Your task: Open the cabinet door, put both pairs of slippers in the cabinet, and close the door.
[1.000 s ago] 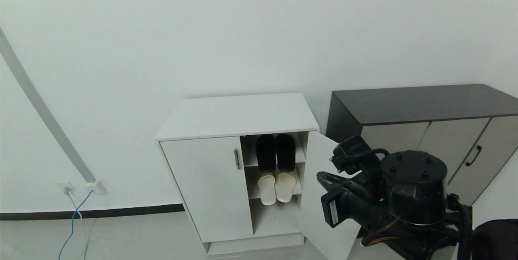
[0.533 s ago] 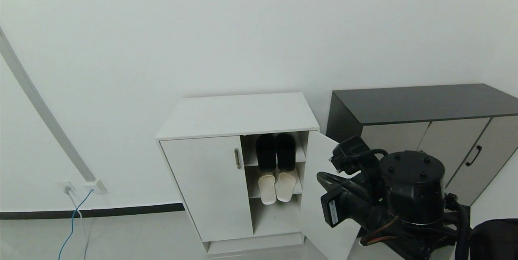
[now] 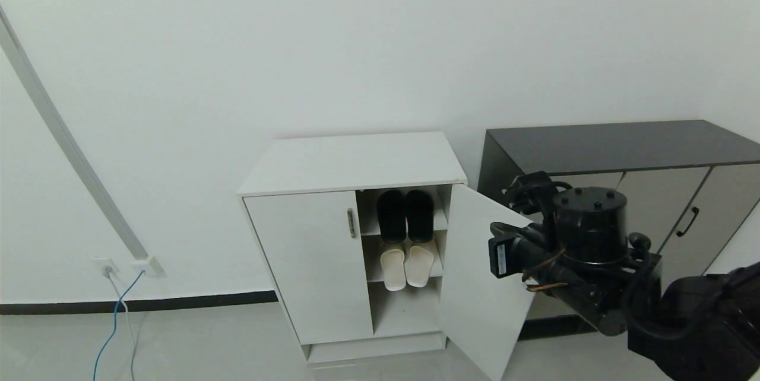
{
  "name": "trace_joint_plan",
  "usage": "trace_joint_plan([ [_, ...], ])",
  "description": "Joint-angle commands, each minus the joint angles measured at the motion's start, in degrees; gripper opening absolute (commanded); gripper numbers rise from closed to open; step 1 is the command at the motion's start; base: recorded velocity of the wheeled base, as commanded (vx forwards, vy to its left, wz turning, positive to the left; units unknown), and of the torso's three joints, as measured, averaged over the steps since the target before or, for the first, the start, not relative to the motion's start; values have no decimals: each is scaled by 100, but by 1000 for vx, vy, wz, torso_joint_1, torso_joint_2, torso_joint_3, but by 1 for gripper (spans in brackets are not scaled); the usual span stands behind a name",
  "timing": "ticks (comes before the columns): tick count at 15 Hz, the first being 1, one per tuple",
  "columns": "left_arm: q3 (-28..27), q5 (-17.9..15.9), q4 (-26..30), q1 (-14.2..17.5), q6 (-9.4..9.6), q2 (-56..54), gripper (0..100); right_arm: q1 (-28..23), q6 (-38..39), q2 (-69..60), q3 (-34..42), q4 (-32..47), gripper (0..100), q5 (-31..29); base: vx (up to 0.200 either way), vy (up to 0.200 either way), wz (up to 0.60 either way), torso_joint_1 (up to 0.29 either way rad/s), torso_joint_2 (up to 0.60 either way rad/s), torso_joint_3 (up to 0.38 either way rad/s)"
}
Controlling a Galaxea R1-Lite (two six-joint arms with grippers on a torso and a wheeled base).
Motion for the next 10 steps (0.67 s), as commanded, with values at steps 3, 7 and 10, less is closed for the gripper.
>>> trace_joint_plan([
  [3, 0, 4, -1, 4, 0, 5, 0, -911, 80, 861, -562, -5, 0, 43, 0, 0, 0, 0, 0, 0],
  [7, 0, 13, -1, 4, 0, 5, 0, -1509, 98, 1362, -913, -5, 0, 377, 0, 0, 0, 0, 0, 0],
  [10, 0, 13, -1, 4, 0, 5, 0, -1852, 282, 1661, -1221, 13, 0, 597, 0, 0, 0, 0, 0, 0],
])
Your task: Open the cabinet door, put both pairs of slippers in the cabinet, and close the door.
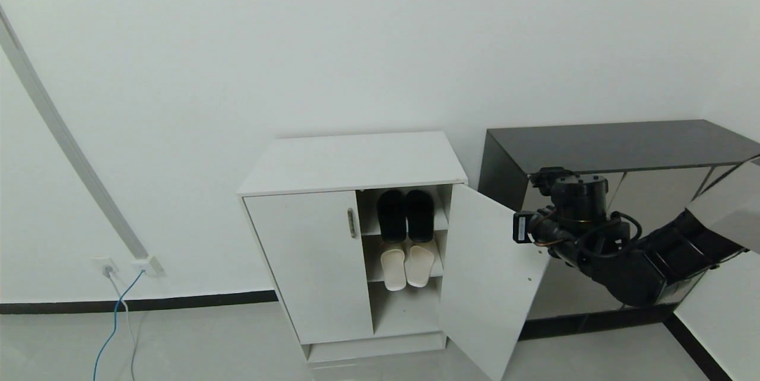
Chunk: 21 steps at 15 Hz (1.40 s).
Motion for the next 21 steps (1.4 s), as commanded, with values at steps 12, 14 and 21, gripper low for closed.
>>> trace_joint_plan([
  [12, 0, 5, -1, 2, 0, 5, 0, -671, 41, 1009, -688, -22, 0, 234, 0, 0, 0, 0, 0, 0],
  [14, 0, 5, -1, 2, 0, 5, 0, -662, 32, 1018, -679, -13, 0, 243, 0, 0, 0, 0, 0, 0],
  [21, 0, 5, -1, 2, 0, 5, 0, -433, 32, 886, -495, -22, 0, 234, 0, 0, 0, 0, 0, 0],
])
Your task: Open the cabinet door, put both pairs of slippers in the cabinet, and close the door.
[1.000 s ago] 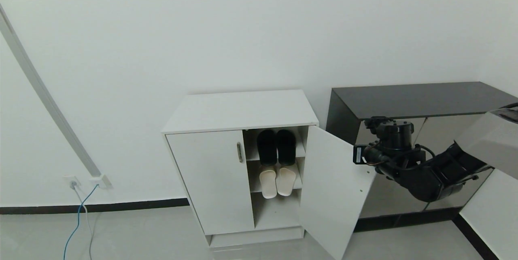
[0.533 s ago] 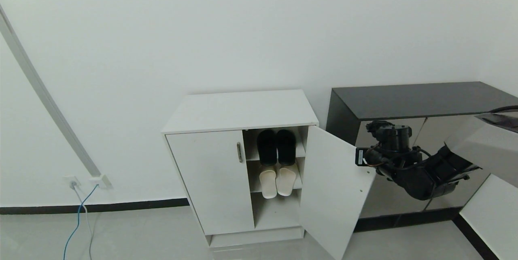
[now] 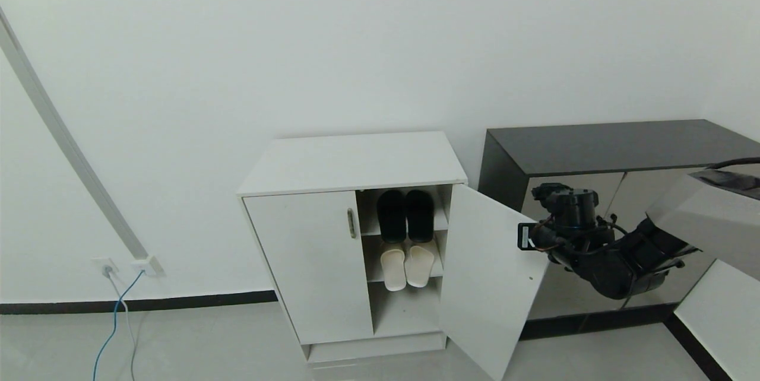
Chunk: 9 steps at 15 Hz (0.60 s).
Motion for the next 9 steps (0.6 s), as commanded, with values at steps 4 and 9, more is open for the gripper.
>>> trace_joint_plan([
  [4, 0, -5, -1, 4, 6, 5, 0, 42, -1, -301, 35, -7, 0, -1, 0, 0, 0, 0, 0, 0],
  [9, 0, -5, -1, 4, -3, 5, 0, -239, -10, -90, -202, -7, 0, -1, 0, 0, 0, 0, 0, 0],
])
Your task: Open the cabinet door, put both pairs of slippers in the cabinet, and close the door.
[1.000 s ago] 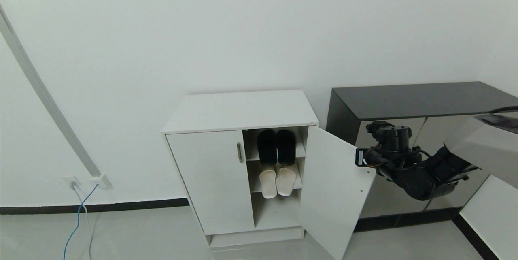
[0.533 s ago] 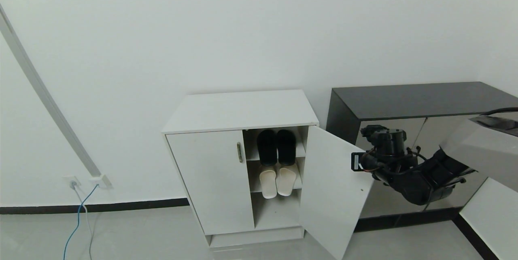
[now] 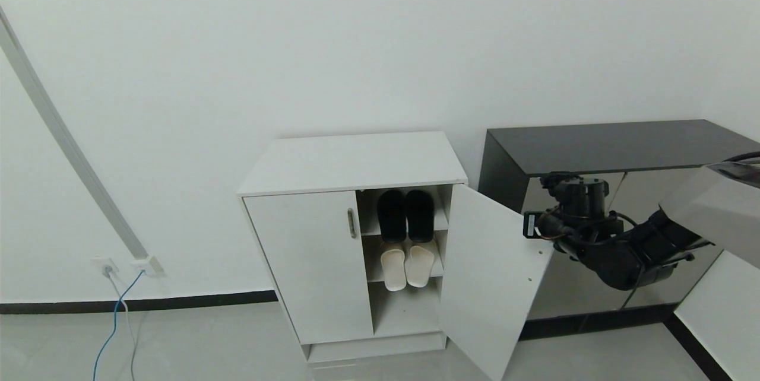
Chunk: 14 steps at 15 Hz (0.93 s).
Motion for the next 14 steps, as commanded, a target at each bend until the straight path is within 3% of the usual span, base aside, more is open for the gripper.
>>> trace_joint_plan([
  [1, 0, 2, 2, -1, -3, 5, 0, -102, -2, 91, -95, -2, 0, 1, 0, 0, 0, 0, 0, 0],
  [14, 0, 2, 2, -1, 6, 5, 0, 3, -20, 232, 1, -2, 0, -34, 0, 0, 0, 0, 0, 0],
])
